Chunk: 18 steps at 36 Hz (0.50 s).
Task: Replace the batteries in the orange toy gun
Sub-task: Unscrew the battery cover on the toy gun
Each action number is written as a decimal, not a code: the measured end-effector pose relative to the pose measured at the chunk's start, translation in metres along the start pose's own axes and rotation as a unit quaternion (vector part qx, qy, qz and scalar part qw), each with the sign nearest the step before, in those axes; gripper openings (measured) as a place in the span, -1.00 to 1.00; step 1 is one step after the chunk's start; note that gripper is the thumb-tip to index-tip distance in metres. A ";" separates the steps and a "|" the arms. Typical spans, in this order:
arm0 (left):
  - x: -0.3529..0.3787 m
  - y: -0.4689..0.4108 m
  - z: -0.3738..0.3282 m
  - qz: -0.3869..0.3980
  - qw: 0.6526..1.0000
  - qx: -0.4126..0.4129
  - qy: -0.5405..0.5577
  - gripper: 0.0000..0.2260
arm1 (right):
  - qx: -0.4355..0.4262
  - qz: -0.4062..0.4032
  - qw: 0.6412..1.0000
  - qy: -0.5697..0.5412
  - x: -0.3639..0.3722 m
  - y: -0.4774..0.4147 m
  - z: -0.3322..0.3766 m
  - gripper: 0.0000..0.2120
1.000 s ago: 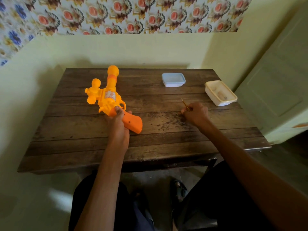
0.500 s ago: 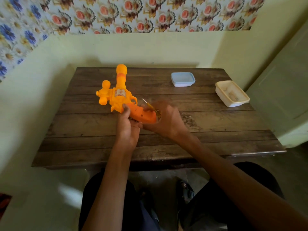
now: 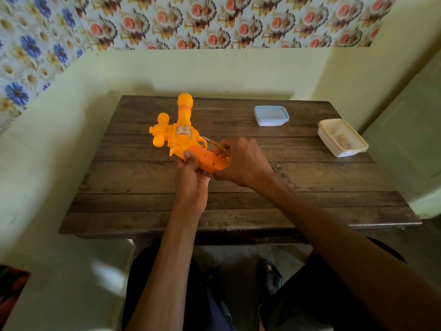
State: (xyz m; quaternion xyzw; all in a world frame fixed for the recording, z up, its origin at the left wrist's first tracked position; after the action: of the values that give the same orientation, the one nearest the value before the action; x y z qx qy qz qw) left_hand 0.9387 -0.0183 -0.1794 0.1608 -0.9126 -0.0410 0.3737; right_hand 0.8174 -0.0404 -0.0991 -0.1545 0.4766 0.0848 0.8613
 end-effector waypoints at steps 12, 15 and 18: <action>0.000 0.004 -0.002 -0.008 0.999 0.020 -0.046 -0.61 | 0.004 0.074 0.997 0.006 0.005 -0.010 -0.003 -0.50; 0.000 0.004 -0.002 -0.009 0.999 0.021 -0.050 -0.61 | 0.008 0.076 0.997 0.002 0.006 -0.011 -0.002 -0.53; 0.001 0.004 -0.001 -0.009 0.999 0.019 -0.050 -0.63 | 0.003 0.070 0.998 0.007 0.006 -0.010 -0.003 -0.58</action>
State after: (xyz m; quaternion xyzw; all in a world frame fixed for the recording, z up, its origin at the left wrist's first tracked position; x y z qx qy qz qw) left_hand 0.9375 -0.0149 -0.1777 0.1736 -0.9294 -0.0345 0.3239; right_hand 0.8212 -0.0508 -0.1044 -0.1186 0.4926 0.1417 0.8504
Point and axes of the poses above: each hand's wrist, its own y-axis away from the middle knuckle, its own x-axis out of the palm, z = x × y, the point moved 8 cm from there along -y, towards the middle knuckle, and after that the axes turned 2 degrees about y, right-handed, at the moved point
